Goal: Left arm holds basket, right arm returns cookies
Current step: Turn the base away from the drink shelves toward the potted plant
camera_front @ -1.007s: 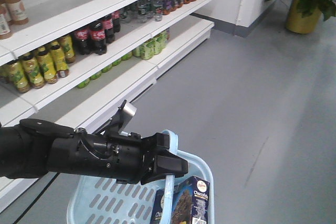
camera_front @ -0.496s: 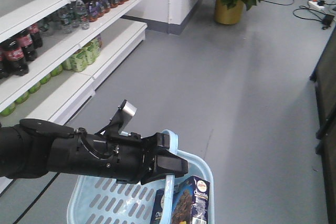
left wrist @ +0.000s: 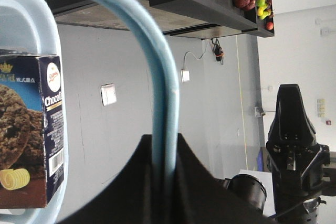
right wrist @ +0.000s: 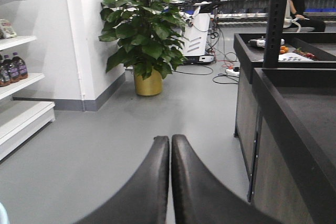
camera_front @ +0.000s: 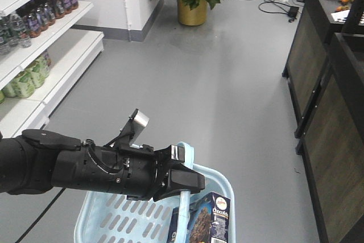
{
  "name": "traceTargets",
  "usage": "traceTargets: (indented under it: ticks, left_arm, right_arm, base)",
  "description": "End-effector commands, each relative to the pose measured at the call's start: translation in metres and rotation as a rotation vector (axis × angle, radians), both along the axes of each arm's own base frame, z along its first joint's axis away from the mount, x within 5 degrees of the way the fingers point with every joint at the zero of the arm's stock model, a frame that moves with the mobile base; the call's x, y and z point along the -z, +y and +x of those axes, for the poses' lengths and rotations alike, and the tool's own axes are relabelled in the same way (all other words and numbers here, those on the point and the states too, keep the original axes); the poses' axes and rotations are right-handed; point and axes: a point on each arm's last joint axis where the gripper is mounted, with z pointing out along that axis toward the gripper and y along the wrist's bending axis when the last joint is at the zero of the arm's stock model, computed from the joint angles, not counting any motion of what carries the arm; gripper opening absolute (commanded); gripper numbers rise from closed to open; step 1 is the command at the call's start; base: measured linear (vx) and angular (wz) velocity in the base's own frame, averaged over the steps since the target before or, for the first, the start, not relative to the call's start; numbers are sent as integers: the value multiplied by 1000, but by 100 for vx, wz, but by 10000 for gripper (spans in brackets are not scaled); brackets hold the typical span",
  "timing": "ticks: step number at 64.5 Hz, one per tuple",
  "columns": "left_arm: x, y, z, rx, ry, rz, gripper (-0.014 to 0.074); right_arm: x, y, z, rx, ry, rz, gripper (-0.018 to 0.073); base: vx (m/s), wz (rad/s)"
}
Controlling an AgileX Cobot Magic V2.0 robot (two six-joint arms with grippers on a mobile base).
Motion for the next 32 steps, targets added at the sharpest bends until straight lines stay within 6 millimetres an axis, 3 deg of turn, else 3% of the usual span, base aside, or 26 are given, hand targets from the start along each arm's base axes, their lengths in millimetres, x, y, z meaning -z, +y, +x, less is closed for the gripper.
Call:
traceTargets:
  ticks: [1,32]
  left_arm:
    - [-32,-4,-1,-13,-21,-144,-8]
    - [-32,-4,-1,-13,-21,-144,-8]
  right_arm:
    - [-7,-1,-1,12,-84,-14,-8]
    - [-7,-1,-1,12,-84,-14,-8]
  base:
    - [15,-20]
    - [23,-4]
